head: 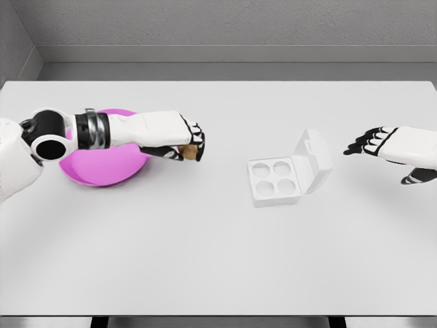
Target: Pack egg into the box and close the box lid
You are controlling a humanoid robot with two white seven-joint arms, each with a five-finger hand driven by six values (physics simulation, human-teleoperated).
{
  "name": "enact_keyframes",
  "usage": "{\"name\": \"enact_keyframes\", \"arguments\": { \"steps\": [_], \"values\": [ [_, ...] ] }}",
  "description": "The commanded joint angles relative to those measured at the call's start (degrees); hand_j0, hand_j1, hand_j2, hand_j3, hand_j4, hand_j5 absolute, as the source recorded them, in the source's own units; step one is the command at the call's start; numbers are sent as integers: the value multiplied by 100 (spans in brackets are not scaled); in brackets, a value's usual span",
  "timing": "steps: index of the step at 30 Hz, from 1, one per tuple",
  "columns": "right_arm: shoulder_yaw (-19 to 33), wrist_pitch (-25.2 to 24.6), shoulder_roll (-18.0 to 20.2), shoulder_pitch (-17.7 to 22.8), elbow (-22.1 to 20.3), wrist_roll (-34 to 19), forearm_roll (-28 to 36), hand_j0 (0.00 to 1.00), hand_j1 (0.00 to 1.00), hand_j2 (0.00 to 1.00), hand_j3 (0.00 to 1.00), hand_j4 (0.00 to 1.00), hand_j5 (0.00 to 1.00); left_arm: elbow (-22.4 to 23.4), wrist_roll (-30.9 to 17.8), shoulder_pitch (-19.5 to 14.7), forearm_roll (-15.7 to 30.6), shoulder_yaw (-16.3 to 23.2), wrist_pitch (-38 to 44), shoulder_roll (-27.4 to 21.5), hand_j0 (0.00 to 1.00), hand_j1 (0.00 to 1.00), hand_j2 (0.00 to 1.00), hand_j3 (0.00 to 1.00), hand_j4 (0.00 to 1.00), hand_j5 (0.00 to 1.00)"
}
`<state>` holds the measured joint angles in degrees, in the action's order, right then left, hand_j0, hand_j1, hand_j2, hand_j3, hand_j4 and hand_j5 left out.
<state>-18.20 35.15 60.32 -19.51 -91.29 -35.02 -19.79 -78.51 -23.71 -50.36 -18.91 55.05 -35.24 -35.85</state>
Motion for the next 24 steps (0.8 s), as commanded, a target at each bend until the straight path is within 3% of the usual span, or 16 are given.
{"name": "enact_keyframes", "arguments": {
  "steps": [1,4,6,17,24],
  "values": [
    [0,-15,6,0,-3,2,28,100,100,100,100,100,100,-7,-2,-9,54,-3,24,201,33,33,33,33,33,33],
    [-8,-15,6,9,-29,2,28,100,100,100,100,100,100,-7,-2,-35,45,49,24,412,33,33,33,33,33,33],
    [-8,-15,15,9,-29,2,28,100,100,100,100,100,100,11,-2,-211,36,366,24,650,33,33,33,33,33,33],
    [0,-15,23,62,-117,2,37,100,100,100,100,100,100,19,-11,-527,-17,515,24,1581,33,33,33,33,33,33],
    [-8,-15,67,88,-108,2,37,100,100,100,100,100,100,63,7,-598,-104,700,24,1669,37,37,37,37,37,37]
  ]
}}
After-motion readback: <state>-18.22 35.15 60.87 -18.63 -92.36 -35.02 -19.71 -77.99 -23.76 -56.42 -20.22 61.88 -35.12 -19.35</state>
